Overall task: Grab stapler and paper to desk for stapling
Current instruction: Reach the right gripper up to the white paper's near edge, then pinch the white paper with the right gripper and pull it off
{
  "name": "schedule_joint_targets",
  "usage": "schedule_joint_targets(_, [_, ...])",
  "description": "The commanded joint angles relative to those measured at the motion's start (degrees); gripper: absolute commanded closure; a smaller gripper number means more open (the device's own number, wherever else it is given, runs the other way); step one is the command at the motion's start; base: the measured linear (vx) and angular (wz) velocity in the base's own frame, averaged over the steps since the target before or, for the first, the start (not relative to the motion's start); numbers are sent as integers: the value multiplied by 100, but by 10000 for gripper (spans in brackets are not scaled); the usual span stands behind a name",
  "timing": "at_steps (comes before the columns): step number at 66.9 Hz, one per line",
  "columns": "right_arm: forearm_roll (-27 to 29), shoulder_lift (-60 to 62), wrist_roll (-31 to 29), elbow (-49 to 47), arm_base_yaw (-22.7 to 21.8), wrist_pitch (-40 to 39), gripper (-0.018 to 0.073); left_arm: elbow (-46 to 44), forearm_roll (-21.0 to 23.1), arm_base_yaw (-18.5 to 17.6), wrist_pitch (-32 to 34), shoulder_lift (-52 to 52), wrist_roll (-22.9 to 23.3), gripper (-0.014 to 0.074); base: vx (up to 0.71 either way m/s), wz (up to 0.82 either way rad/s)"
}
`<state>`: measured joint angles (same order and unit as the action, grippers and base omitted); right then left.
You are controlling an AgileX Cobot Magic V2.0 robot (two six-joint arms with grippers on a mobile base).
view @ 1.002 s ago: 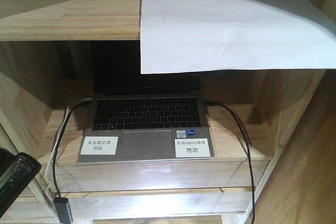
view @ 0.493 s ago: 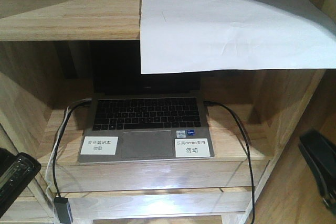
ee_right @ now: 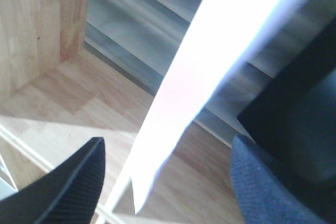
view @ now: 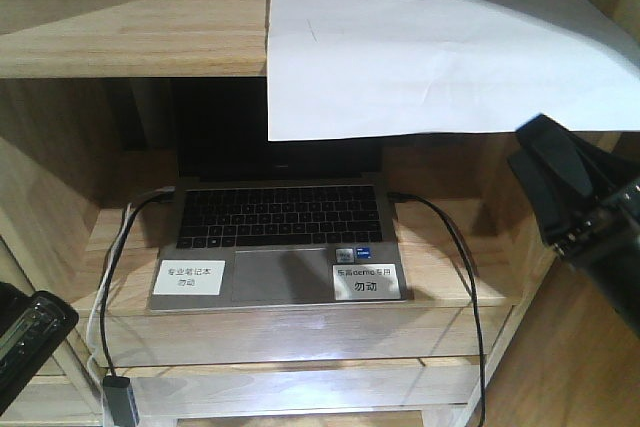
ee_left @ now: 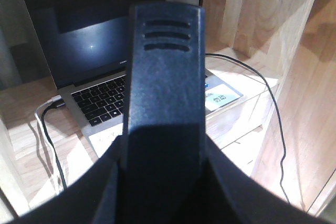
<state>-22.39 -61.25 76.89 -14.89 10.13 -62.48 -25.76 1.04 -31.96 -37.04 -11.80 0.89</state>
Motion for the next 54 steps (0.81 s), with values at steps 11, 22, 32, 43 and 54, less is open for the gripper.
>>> schedule_joint_targets(11, [125,-450,118,-498,17,-427,76,-180,37,-15,699,-38,36,603,0,0])
schedule_joint_targets(22, [189,-767,118,-732,17,-493,76,-180,37,-15,699,-38,36,603,0,0])
schedule_joint_targets(32, [168,-960,118,-1040,17,-515,76,-180,37,-15,699,-38,36,603,0,0])
schedule_joint_targets(43, [174,-1082,173,-1351,17,-570,78,-180,37,-15,699,-38,36,603,0,0])
schedule_joint_targets(54, [152,-1097,281,-1461,23,-612,157,-180,37,-15,699,-38,36,603,0,0])
